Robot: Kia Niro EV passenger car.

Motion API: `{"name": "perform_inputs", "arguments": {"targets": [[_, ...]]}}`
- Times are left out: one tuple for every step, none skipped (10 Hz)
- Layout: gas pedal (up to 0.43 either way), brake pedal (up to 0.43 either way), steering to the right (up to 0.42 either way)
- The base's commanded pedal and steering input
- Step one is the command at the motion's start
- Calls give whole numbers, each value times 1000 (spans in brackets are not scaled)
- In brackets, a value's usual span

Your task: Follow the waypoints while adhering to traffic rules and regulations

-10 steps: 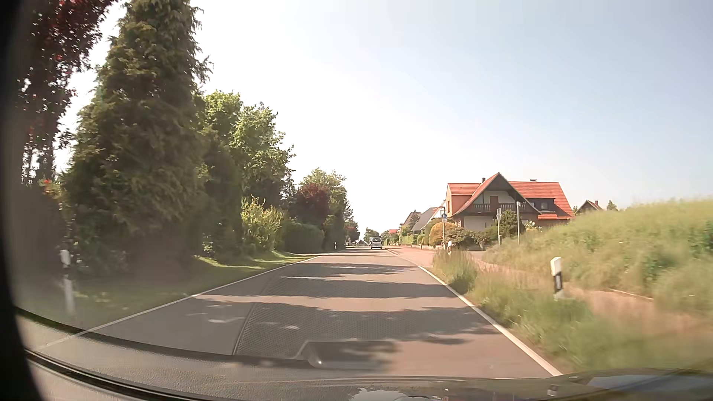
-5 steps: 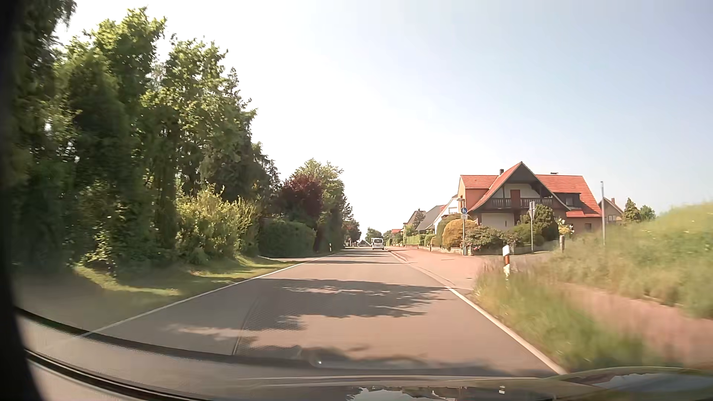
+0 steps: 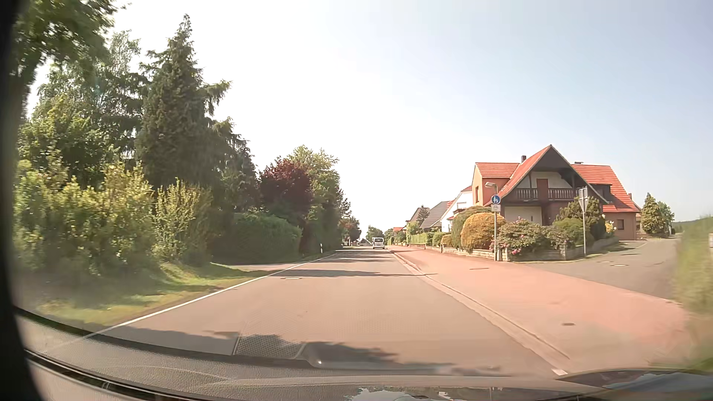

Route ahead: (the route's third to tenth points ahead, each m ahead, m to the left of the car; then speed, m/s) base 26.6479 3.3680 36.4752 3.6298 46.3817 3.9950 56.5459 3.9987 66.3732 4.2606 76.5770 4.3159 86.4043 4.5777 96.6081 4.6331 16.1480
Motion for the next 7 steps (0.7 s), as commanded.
{"name": "perform_inputs", "arguments": {"targets": [[197, 0, -2], [197, 0, -3], [197, 0, -3], [197, 0, -3], [197, 0, -3], [197, 0, -3], [197, 0, -2]]}}
